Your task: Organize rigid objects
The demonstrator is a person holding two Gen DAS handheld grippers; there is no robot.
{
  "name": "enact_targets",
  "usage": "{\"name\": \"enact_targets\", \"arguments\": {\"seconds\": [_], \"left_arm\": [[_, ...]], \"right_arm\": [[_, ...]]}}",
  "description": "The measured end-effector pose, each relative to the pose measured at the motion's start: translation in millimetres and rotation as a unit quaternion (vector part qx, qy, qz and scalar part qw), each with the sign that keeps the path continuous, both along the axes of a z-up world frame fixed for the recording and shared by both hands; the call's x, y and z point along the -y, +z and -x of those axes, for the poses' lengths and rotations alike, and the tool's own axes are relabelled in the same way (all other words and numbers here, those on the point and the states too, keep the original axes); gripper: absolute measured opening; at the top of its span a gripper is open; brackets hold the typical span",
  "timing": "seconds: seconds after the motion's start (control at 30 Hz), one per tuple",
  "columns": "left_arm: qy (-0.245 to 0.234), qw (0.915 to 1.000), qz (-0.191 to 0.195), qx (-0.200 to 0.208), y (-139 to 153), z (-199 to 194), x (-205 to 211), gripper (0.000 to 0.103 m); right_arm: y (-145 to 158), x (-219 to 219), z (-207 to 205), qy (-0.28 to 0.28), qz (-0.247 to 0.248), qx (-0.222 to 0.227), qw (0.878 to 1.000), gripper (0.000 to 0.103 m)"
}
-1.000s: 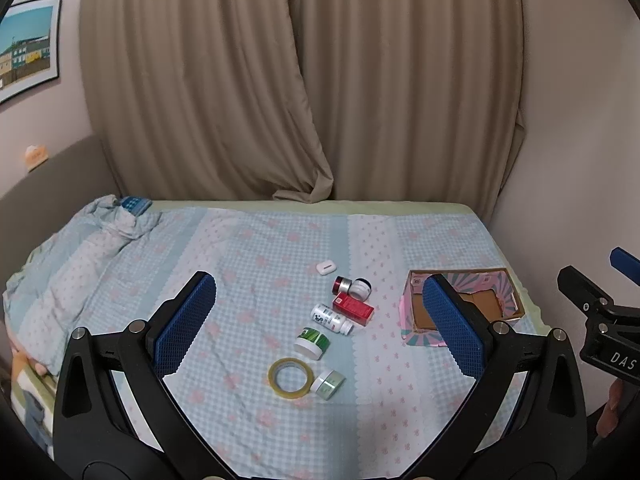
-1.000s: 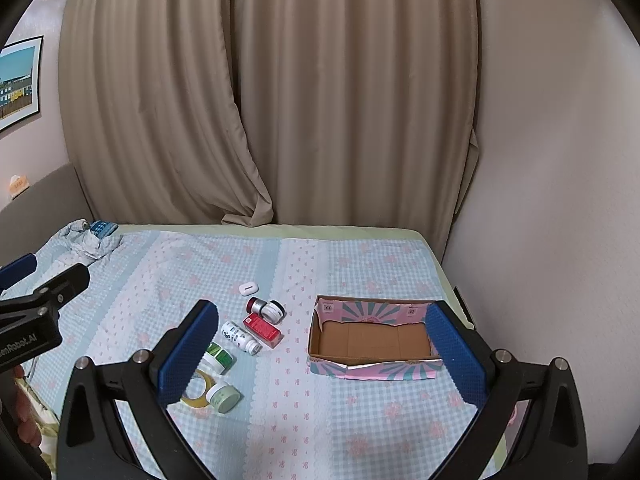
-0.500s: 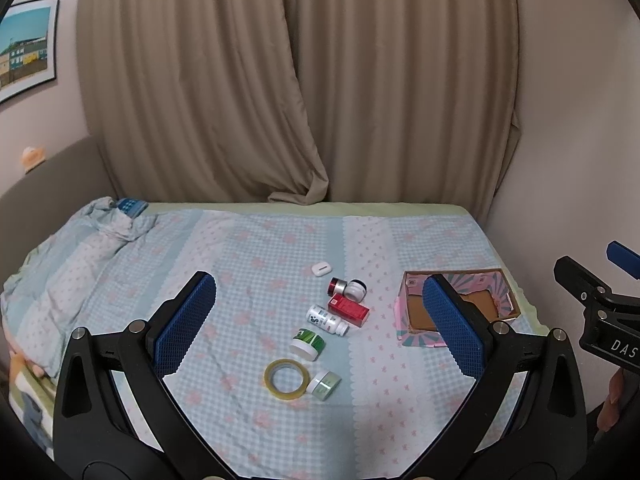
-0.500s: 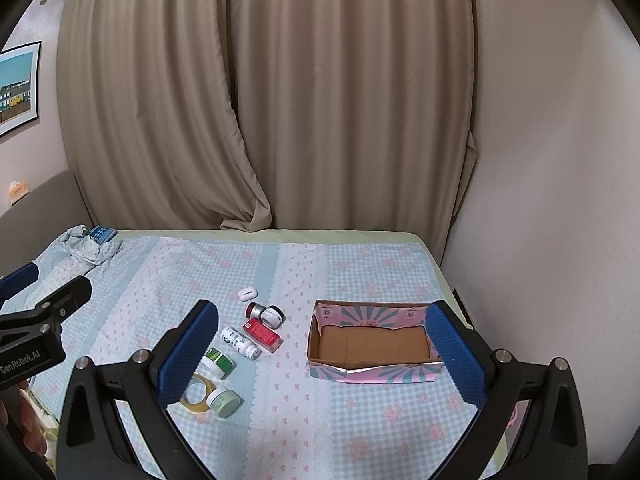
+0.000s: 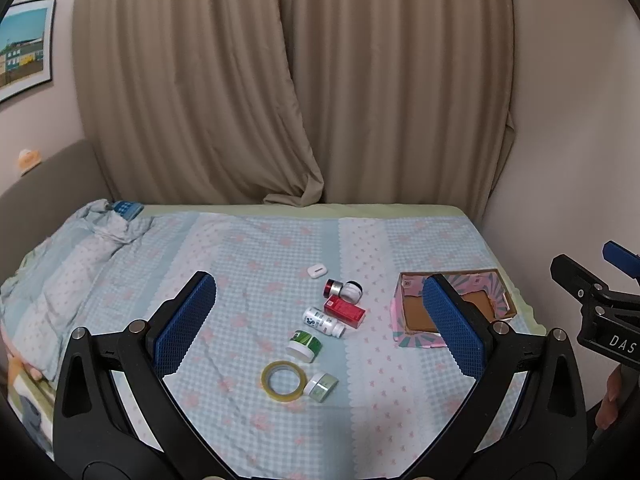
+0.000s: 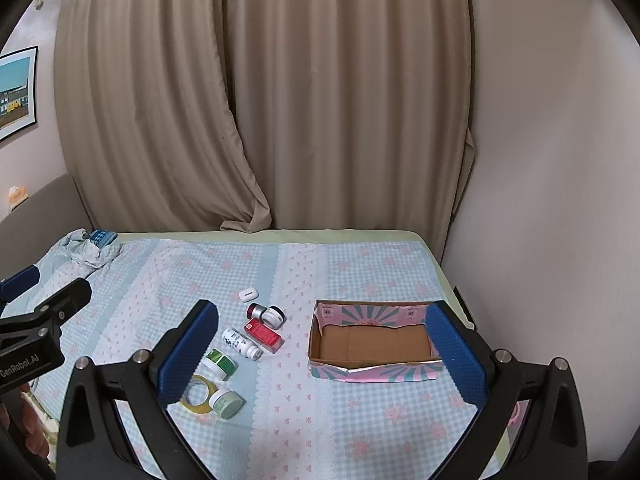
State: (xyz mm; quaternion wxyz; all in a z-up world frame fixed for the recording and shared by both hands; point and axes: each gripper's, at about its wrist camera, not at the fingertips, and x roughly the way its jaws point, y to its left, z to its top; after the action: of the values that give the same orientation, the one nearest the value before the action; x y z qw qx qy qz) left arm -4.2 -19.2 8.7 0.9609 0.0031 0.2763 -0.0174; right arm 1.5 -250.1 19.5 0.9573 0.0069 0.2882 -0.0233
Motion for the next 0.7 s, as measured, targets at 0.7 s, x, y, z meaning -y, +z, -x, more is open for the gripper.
{"name": "enact_targets", "arguments": {"seconds": [0.7], "left_arm": [[-0.009, 0.9999, -0.005, 0.012, 3.7, 8.8, 1.3, 0.103]], "right_arm": [[2.8, -1.2, 6.7, 0.002, -0.008, 0.016, 1.0, 0.103]]}}
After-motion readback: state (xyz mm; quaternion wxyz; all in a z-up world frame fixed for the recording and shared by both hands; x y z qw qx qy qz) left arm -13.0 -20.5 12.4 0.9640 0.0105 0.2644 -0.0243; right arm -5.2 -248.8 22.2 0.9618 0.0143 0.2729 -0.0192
